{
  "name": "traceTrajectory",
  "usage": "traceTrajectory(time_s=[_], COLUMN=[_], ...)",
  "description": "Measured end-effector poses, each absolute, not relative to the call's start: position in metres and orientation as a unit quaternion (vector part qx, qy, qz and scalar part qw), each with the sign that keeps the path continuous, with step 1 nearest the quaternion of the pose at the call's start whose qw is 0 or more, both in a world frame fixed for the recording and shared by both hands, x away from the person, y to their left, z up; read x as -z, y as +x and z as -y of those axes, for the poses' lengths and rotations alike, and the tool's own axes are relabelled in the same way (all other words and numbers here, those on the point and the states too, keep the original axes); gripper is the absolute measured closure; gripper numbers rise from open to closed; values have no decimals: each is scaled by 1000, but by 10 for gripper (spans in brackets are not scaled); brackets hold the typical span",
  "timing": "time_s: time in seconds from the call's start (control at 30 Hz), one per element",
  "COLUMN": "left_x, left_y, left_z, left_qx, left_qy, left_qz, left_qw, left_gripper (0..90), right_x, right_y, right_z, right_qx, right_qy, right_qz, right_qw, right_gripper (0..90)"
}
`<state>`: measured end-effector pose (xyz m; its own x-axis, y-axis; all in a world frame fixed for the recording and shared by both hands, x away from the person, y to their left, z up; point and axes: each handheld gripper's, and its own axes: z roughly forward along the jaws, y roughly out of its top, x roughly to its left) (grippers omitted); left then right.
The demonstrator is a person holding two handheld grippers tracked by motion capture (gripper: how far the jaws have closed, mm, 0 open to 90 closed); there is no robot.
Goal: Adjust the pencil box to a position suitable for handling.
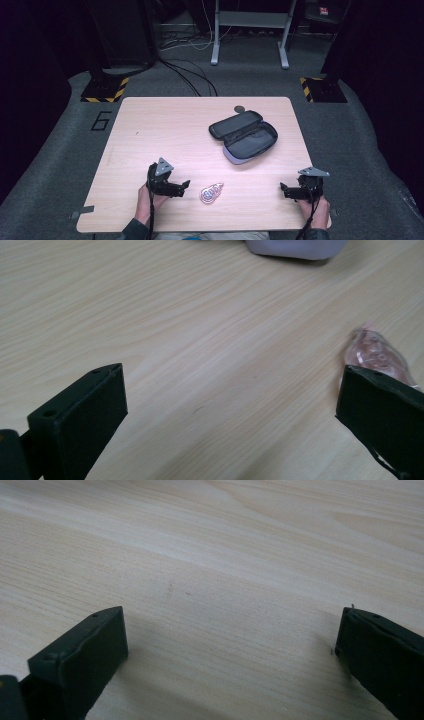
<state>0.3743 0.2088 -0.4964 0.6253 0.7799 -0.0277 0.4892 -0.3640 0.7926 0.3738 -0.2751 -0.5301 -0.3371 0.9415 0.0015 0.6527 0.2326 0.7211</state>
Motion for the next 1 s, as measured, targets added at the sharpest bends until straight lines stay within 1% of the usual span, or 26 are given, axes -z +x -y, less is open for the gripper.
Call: traceTrajectory(time_s=[0.13, 0.23, 0.4, 0.67, 0.73, 0.77, 0.8, 0.83, 0.9, 0.97, 1.0], left_x=[498, 500, 503, 508, 512, 512, 513, 515, 516, 518, 518], left_y=[373, 372, 370, 369, 370, 370, 370, 371, 372, 371, 371], left_z=[-195, -178, -154, -129, -120, -120, -117, -114, -112, -110, -109], left_qx=[-183, -164, -151, -122, -122, -122, -117, -115, -114, -110, -113], left_qy=[808, 817, 826, 849, 854, 854, 854, 858, 858, 861, 862], left_qz=[-389, -379, -359, -329, -322, -322, -322, -319, -315, -314, -313], left_qw=[404, 403, 407, 396, 391, 391, 391, 386, 389, 384, 383], left_gripper=[4, 4, 4, 0, 7, 26, 26, 77, 148, 160, 181], right_x=[530, 530, 530, 530, 530, 530, 530, 530, 530, 530, 530], right_y=[374, 374, 374, 374, 374, 374, 374, 374, 373, 373, 373], right_z=[275, 275, 275, 275, 275, 275, 275, 275, 275, 274, 275], right_qx=[-321, -320, -320, -320, -320, -320, -320, -320, -320, -321, -320], right_qy=[530, 530, 530, 530, 530, 530, 530, 530, 530, 531, 529], right_qz=[-752, -752, -752, -752, -752, -752, -752, -752, -752, -750, -752], right_qw=[225, 227, 227, 227, 227, 227, 227, 227, 227, 228, 228], right_gripper=[0, 0, 0, 0, 0, 0, 0, 1, 1, 1, 1])
